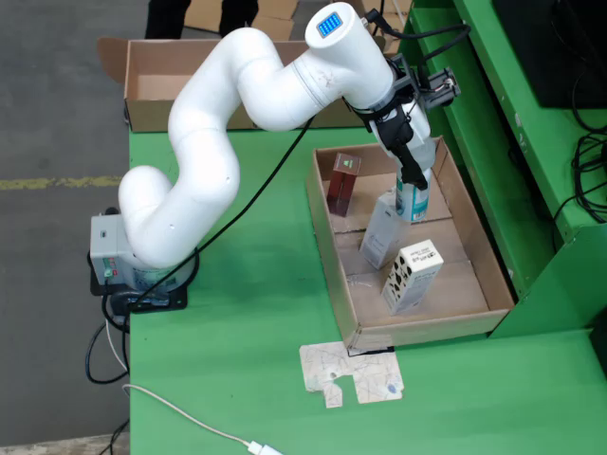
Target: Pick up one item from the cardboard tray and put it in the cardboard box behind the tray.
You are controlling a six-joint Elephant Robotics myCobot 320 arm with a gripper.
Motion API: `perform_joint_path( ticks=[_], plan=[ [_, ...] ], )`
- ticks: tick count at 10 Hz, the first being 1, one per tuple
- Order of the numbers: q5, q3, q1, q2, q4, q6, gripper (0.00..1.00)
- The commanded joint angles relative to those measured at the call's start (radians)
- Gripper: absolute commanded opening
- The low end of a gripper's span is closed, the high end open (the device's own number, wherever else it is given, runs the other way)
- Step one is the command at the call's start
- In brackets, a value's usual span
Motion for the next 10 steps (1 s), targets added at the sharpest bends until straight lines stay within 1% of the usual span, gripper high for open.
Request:
perform_joint_path(
  ticks=[1, 3, 4, 6, 7, 8, 9, 10],
  plan=[
    [0.002, 0.024, -0.007, 0.036, 0.014, -0.007, 0.00],
    [0.002, 0.024, -0.007, 0.036, 0.014, -0.007, 0.00],
    [0.010, 0.024, -0.006, 0.078, -0.052, -0.006, 0.00],
    [0.010, 0.024, -0.006, 0.078, -0.052, -0.006, 0.00],
    [0.022, 0.024, -0.009, 0.167, -0.165, -0.005, 0.00],
    [0.022, 0.024, -0.009, 0.167, -0.165, -0.005, 0.00],
    [0.020, 0.024, -0.019, 0.233, -0.214, -0.017, 0.00],
    [0.020, 0.024, -0.019, 0.233, -0.214, -0.017, 0.00]
  ],
)
